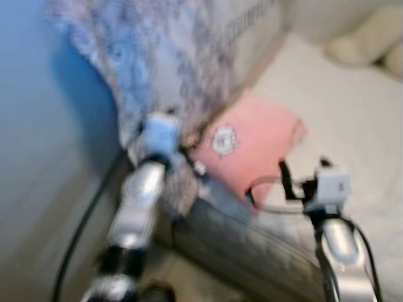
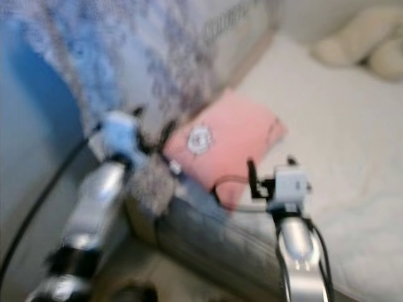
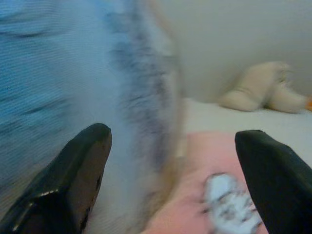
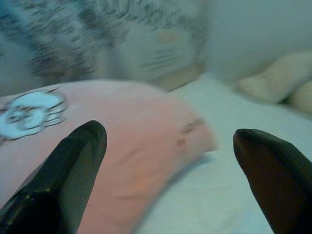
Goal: Clean up the room
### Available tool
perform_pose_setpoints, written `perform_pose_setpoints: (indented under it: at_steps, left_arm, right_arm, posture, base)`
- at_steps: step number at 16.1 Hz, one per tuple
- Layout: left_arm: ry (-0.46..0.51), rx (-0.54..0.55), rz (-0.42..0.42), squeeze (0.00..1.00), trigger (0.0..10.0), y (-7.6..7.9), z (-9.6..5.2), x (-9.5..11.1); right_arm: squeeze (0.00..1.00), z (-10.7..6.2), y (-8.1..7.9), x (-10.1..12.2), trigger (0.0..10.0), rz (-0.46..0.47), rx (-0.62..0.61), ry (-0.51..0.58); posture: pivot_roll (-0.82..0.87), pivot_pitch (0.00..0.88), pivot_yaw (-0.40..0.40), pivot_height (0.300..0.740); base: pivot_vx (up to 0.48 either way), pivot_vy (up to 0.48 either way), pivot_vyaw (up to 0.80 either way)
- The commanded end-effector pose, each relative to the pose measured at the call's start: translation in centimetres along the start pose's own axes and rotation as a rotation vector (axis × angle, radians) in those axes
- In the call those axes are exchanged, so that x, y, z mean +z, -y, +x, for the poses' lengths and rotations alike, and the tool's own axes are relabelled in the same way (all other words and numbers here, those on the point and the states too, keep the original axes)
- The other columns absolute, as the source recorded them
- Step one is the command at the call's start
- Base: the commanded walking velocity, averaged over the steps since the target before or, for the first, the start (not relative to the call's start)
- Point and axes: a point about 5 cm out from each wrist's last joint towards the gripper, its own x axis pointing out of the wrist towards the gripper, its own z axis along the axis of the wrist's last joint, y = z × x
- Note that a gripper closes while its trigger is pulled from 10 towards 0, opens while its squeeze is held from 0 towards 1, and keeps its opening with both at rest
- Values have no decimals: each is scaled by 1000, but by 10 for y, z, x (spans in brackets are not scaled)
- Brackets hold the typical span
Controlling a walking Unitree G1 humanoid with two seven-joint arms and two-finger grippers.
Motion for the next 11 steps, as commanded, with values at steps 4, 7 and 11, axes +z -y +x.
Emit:
perform_pose_setpoints:
  at_steps: [4, 7, 11]
  left_arm:
    - [-144, 47, 4, 0, 10000, -3, -6, -30]
    - [-219, 41, -36, 0, 10000, -2, -19, -45]
    - [-158, -37, -27, 0, 10000, 1, -13, -37]
  right_arm:
    - [0, 15, -9, -13, 10000, 38, -21, -48]
    - [0, 15, -16, -14, 10000, 35, 11, -50]
    - [0, 7, -17, -25, 10000, 51, -34, -66]
  posture:
    - [-1, 0, -19, 740]
    - [-8, 0, -11, 740]
    - [-10, 0, 7, 740]
  base:
    - [0, -480, 0]
    - [0, -480, 0]
    - [0, -240, 0]
